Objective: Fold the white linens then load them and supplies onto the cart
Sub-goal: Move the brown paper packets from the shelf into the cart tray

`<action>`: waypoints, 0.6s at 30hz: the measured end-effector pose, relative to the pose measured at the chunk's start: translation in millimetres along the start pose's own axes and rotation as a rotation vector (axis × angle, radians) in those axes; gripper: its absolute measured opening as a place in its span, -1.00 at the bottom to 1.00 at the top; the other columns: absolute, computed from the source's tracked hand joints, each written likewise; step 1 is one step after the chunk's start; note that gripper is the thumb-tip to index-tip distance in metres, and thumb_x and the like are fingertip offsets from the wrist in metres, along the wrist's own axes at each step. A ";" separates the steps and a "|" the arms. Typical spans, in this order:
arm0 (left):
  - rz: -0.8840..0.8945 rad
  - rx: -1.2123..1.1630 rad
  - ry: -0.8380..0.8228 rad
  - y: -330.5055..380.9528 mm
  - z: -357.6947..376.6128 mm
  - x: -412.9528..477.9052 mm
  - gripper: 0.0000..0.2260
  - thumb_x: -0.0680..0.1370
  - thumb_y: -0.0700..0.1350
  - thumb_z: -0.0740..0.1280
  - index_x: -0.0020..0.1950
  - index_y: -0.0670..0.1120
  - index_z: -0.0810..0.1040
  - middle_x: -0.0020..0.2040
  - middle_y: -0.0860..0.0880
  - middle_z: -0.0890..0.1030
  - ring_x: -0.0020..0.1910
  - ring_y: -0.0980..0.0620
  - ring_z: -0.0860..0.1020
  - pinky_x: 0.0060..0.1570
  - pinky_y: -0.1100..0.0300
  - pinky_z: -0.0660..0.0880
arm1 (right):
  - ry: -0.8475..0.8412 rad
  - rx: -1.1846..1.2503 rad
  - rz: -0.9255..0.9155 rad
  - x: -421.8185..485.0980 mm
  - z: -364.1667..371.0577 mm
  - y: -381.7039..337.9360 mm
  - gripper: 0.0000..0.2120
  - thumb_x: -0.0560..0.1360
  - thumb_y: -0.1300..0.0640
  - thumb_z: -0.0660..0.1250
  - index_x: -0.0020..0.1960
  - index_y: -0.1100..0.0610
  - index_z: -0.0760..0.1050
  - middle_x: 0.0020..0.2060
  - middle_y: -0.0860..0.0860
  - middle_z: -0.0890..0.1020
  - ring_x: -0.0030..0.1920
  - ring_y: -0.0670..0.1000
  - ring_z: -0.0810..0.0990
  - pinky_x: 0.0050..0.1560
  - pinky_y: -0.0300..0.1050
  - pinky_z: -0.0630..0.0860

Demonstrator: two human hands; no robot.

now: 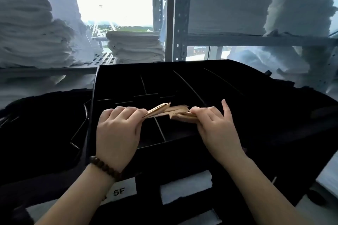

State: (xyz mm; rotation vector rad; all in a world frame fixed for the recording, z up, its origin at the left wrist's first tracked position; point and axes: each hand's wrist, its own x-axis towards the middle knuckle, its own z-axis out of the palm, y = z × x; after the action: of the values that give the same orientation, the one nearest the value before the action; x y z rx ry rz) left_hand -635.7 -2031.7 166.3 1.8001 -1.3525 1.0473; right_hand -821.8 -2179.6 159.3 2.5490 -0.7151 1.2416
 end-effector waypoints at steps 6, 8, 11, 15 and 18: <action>-0.074 0.109 -0.003 6.4 20.3 12.9 -0.87 0.52 -0.10 0.33 -0.05 -0.04 0.67 -0.11 0.05 0.67 -0.14 -0.05 0.61 -0.04 0.03 0.41 | -0.238 0.085 -0.184 31.8 32.5 31.8 -0.76 0.39 0.26 0.47 0.02 0.04 0.60 -0.19 -0.09 0.67 -0.10 0.00 0.63 0.41 0.24 0.23; -0.088 0.128 0.003 9.5 25.2 15.9 -0.86 0.53 -0.09 0.32 -0.04 -0.04 0.67 -0.11 0.06 0.67 -0.13 -0.04 0.61 -0.03 0.04 0.40 | -0.351 0.132 -0.221 43.6 41.9 37.9 -0.75 0.42 0.23 0.43 0.04 -0.03 0.61 -0.15 -0.12 0.66 -0.05 -0.01 0.62 0.43 0.15 0.15; -0.103 0.146 -0.009 12.4 30.9 17.3 -0.86 0.52 -0.10 0.32 -0.03 -0.03 0.68 -0.10 0.07 0.67 -0.12 -0.03 0.61 -0.02 0.04 0.41 | -0.490 0.152 -0.259 54.4 54.3 40.2 -0.77 0.49 0.14 0.35 0.08 -0.14 0.59 -0.04 -0.13 0.62 0.08 -0.05 0.55 0.46 0.09 0.02; -0.111 0.167 -0.049 13.1 37.4 16.3 -0.88 0.49 -0.11 0.36 -0.03 -0.03 0.68 -0.10 0.06 0.67 -0.12 -0.05 0.61 -0.03 0.02 0.42 | -0.553 0.123 -0.302 57.2 65.0 39.2 -0.79 0.52 0.05 0.34 0.08 -0.23 0.59 -0.02 -0.15 0.56 0.14 -0.04 0.43 0.42 0.14 0.07; -0.118 0.157 -0.074 12.4 41.3 18.3 -0.87 0.49 -0.11 0.34 -0.03 -0.03 0.68 -0.09 0.06 0.67 -0.11 -0.05 0.62 -0.02 0.02 0.42 | -0.628 0.128 -0.321 60.2 68.6 39.4 -0.72 0.52 0.07 0.32 0.14 -0.26 0.56 -0.07 -0.19 0.48 0.12 -0.07 0.39 0.34 0.10 0.18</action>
State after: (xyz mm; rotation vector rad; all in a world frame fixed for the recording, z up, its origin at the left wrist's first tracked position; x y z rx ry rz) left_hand -636.1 -2078.5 163.3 2.0264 -1.2189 1.0571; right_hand -763.9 -2260.2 163.3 3.0232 -0.3022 0.3902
